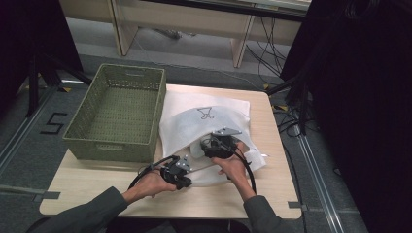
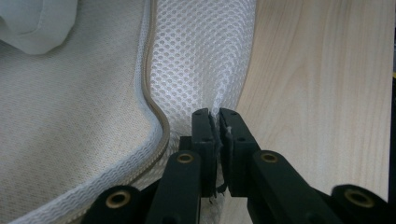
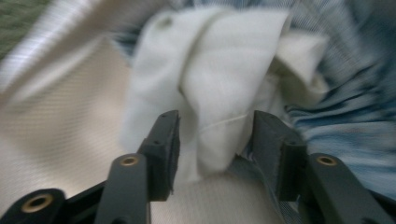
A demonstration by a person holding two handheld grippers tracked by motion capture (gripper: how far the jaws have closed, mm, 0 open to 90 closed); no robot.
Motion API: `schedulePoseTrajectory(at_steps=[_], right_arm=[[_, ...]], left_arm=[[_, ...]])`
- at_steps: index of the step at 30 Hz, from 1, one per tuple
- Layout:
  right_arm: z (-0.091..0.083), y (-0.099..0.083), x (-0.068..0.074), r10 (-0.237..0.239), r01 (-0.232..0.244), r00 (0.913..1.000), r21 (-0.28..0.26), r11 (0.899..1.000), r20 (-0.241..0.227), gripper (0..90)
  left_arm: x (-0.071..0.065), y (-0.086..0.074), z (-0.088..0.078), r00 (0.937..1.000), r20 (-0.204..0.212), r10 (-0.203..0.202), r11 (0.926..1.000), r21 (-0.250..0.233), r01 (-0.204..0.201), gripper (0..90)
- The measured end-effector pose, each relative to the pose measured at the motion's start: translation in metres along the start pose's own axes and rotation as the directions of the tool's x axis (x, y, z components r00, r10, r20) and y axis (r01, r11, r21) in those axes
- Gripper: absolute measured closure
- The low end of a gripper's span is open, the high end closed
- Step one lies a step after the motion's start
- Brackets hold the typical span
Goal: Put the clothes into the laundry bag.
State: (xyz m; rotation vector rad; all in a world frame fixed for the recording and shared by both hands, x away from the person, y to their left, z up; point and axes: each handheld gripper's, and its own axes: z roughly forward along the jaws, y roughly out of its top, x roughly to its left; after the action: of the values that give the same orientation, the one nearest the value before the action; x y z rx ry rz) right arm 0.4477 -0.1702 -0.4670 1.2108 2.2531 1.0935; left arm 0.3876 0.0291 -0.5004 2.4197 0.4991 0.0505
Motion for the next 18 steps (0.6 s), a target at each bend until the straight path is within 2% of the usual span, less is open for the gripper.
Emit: schedulePoseTrajectory(at_steps=[3,5,6,7,10,12,13,14,15,16,18], right_arm=[[-0.025,0.003,-0.001,-0.010,0.010,0.9999,-0.026,1.000,0.013,47.3],[-0.041,0.005,-0.005,0.008,-0.007,0.9999,-0.060,0.998,0.007,45.9],[-0.048,0.005,-0.004,0.041,-0.040,0.9991,-0.082,0.996,0.012,45.1],[-0.056,0.006,-0.009,0.026,-0.024,0.9995,-0.104,0.994,0.018,44.6],[-0.066,0.006,-0.013,0.062,-0.055,0.9970,-0.145,0.988,0.047,40.8],[-0.072,0.007,-0.019,0.072,-0.055,0.9923,-0.164,0.985,0.100,38.8],[-0.073,0.008,-0.017,0.105,-0.088,0.9890,-0.156,0.984,0.105,38.3],[-0.072,0.009,-0.020,0.079,-0.058,0.9882,-0.161,0.985,0.131,37.9],[-0.073,0.010,-0.020,0.073,-0.053,0.9875,-0.144,0.988,0.140,38.4],[-0.071,0.011,-0.021,0.047,-0.026,0.9896,-0.150,0.988,0.136,39.8],[-0.067,0.013,-0.021,-0.020,0.038,0.9873,-0.114,0.993,0.157,43.3]], left_arm=[[-0.001,0.000,0.000,1.0000,0.002,-0.004,1.0000,-0.006,0.004,83.4],[-0.001,0.000,0.000,1.0000,0.001,-0.002,1.0000,-0.007,0.002,82.7],[-0.001,0.000,0.000,1.0000,-0.001,0.000,1.0000,-0.007,0.000,82.5],[-0.001,0.000,0.000,1.0000,-0.003,0.004,1.0000,-0.004,-0.004,82.4],[-0.001,0.000,0.000,1.0000,-0.004,0.005,1.0000,-0.005,-0.005,82.4],[-0.001,0.000,0.000,1.0000,-0.004,0.005,1.0000,-0.003,-0.005,82.6],[-0.001,0.000,0.000,1.0000,-0.005,0.007,1.0000,-0.003,-0.007,82.6],[-0.001,0.000,0.000,1.0000,-0.005,0.007,1.0000,-0.003,-0.007,82.7],[-0.001,0.000,0.000,1.0000,-0.004,0.006,1.0000,-0.003,-0.006,82.7],[-0.001,0.000,0.000,1.0000,-0.004,0.004,1.0000,-0.003,-0.004,82.8],[-0.001,0.000,0.000,1.0000,-0.003,0.006,1.0000,-0.003,-0.006,82.9]])
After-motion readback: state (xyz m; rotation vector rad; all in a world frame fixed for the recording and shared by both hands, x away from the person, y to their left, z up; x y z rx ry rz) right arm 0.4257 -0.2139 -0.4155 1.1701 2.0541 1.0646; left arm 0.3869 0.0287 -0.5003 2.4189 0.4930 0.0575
